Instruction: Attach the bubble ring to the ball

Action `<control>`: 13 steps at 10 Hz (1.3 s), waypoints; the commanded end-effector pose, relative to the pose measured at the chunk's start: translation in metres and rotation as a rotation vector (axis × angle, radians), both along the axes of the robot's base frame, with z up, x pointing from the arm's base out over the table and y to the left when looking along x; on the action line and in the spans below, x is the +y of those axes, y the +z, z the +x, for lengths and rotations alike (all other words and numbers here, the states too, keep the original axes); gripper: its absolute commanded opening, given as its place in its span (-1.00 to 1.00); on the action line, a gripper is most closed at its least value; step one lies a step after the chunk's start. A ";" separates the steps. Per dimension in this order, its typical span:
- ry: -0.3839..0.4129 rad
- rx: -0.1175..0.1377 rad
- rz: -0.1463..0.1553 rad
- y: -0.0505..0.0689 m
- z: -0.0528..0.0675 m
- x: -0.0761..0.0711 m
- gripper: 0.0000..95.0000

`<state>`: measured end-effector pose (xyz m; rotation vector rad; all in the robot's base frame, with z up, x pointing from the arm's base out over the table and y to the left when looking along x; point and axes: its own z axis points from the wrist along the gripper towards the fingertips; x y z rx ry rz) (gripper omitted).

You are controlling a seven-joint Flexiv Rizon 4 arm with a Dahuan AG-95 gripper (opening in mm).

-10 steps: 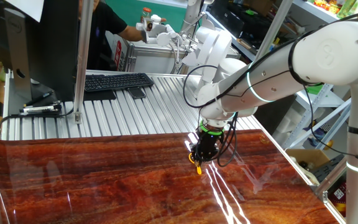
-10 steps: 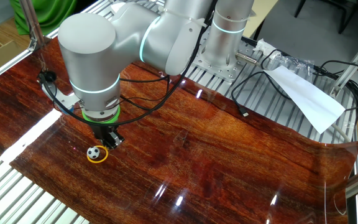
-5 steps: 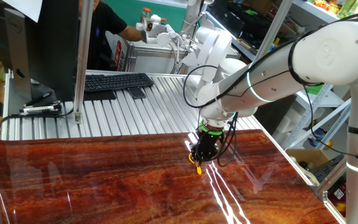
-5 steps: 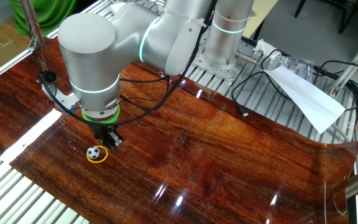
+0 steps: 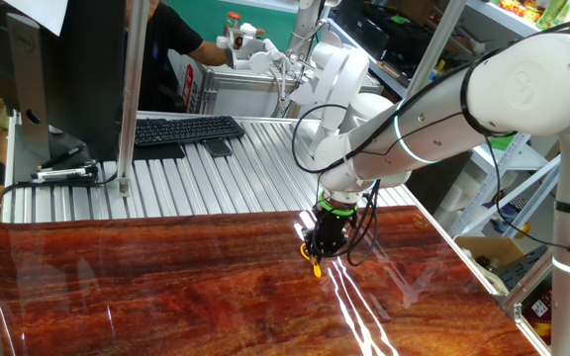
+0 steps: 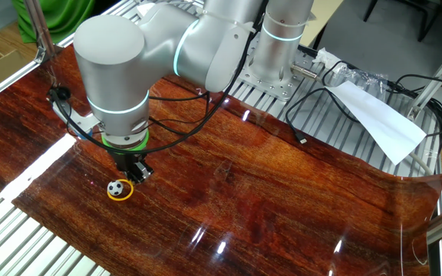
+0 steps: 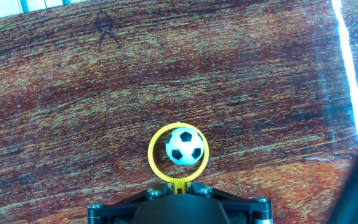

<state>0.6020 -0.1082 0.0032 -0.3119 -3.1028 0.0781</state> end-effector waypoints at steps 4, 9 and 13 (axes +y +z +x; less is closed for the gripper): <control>-0.002 -0.008 -0.004 -0.001 0.003 -0.001 -1.00; -0.001 -0.010 -0.004 -0.002 0.006 -0.002 -1.00; 0.002 -0.010 -0.003 0.001 0.009 -0.004 -1.00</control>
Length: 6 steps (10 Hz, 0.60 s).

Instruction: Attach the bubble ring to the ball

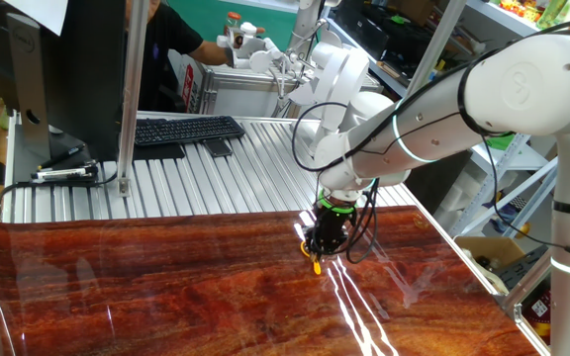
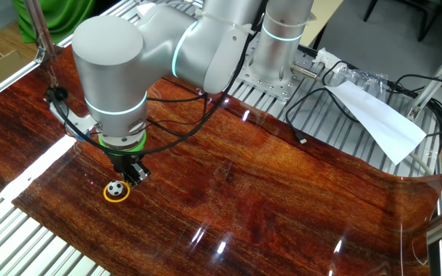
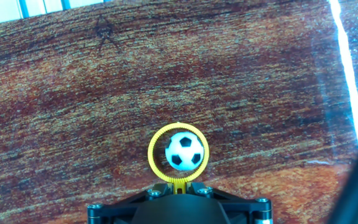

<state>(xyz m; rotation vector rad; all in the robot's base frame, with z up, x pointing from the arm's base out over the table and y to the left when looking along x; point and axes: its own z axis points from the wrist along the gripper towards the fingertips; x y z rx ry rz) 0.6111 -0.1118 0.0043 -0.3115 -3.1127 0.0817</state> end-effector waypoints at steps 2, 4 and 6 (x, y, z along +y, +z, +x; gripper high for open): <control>0.001 -0.003 -0.001 0.000 0.000 0.000 -1.00; 0.002 -0.002 -0.001 0.001 -0.001 0.000 -1.00; 0.002 -0.002 -0.002 0.003 -0.001 -0.001 -1.00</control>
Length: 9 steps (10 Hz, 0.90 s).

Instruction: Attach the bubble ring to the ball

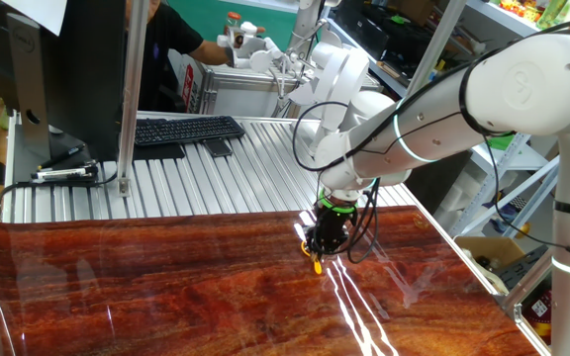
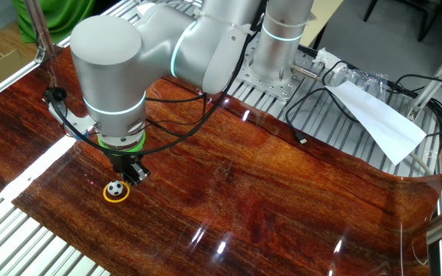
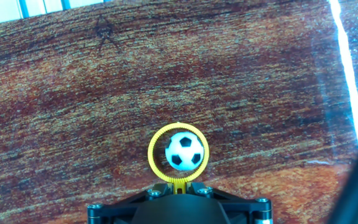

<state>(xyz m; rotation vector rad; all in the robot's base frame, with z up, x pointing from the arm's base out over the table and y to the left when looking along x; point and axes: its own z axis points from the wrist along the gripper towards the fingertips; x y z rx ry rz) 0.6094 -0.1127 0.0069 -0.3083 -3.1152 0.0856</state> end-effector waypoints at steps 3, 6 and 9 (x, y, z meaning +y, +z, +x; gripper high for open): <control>0.002 0.001 0.000 0.002 0.000 0.000 -1.00; 0.002 0.000 0.001 0.004 -0.001 -0.001 -1.00; 0.003 0.000 0.000 0.006 -0.002 -0.001 -1.00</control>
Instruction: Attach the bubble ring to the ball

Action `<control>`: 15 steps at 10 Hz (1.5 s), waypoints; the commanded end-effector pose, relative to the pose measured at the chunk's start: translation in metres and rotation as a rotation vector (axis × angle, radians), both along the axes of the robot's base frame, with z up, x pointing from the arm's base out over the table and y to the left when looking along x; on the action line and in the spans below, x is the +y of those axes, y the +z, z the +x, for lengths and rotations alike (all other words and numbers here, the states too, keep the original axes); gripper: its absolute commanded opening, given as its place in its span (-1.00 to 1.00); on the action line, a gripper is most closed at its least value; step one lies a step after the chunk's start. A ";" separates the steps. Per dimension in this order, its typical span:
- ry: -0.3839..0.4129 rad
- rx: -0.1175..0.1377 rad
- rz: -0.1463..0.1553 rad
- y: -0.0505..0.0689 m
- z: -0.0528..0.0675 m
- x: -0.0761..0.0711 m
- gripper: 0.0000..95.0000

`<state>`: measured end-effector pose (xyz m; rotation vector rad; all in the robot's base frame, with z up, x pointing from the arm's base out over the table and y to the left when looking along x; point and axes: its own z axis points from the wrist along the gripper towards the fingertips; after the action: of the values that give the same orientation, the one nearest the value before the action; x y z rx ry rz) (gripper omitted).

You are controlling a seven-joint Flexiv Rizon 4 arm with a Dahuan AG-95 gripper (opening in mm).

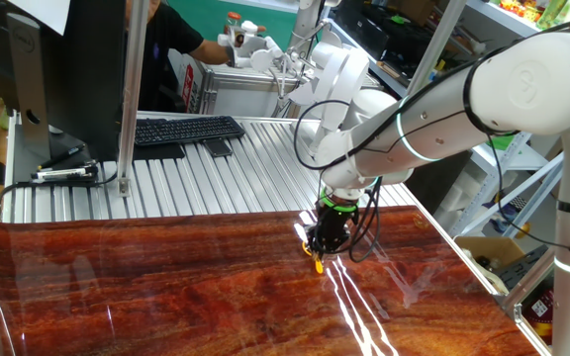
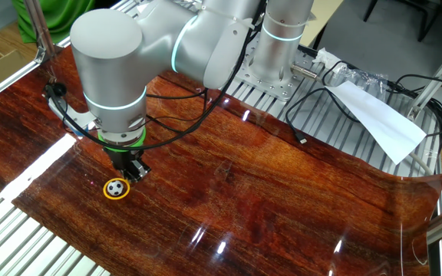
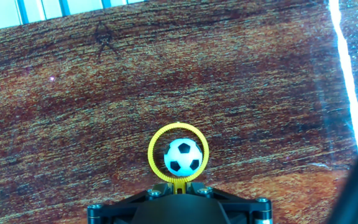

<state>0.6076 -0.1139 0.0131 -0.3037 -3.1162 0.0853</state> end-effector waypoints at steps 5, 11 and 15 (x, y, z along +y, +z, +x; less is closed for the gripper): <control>-0.002 -0.001 -0.002 0.004 -0.001 0.000 -1.00; -0.005 0.000 -0.005 0.013 -0.004 0.002 -1.00; -0.004 0.003 -0.010 0.022 -0.007 0.003 -1.00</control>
<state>0.6001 -0.1108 0.0371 -0.3113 -3.1129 0.1009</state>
